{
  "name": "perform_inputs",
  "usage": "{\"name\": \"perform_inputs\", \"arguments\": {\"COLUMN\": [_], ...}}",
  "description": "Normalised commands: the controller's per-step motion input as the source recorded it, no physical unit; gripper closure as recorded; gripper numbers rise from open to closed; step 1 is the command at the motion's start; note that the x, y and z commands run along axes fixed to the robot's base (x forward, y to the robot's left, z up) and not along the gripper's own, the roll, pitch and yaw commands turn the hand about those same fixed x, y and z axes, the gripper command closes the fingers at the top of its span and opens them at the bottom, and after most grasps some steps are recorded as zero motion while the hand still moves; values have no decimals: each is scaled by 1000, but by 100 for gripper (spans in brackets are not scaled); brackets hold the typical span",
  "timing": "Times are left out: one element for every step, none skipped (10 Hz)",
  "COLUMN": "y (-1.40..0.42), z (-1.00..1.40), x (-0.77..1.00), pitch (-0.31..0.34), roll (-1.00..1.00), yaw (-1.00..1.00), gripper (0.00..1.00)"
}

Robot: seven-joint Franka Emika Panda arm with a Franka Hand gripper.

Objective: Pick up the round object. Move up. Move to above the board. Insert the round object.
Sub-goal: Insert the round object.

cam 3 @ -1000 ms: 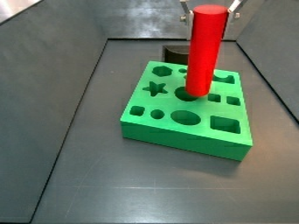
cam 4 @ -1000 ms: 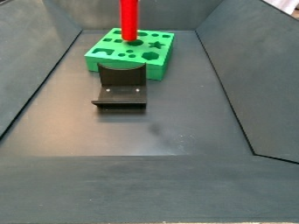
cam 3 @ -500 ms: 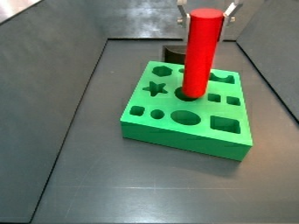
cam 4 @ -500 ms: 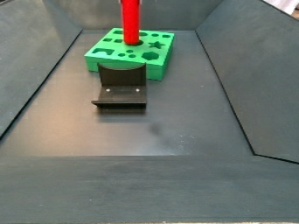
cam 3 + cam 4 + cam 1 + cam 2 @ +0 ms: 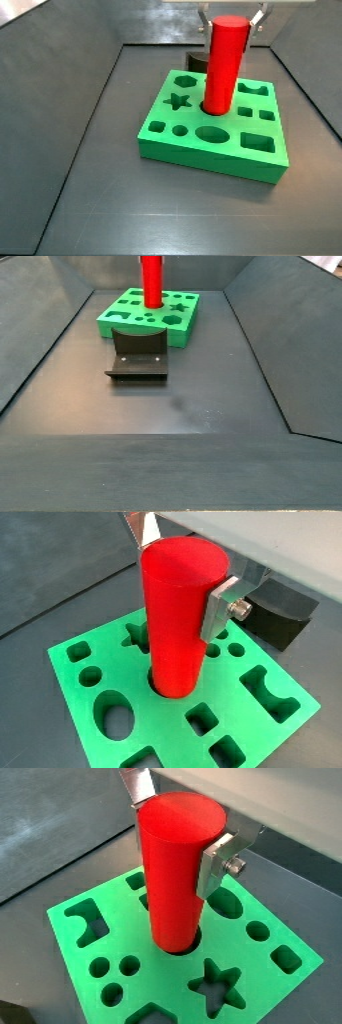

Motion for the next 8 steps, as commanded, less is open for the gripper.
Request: {"name": "perform_inputs", "arguments": {"y": [-31, 0, 0, 0, 0, 0, -26, -51], "z": [-100, -149, -134, -163, -189, -286, -400, -537], "x": [-54, -54, -17, -57, -11, 0, 31, 134], "pitch": [66, 99, 121, 131, 156, 154, 136, 131], "roll": [0, 0, 0, 1, 0, 9, 0, 0], "yaw": [0, 0, 0, 0, 0, 0, 0, 0], "gripper": [100, 100, 100, 100, 100, 100, 100, 100]}}
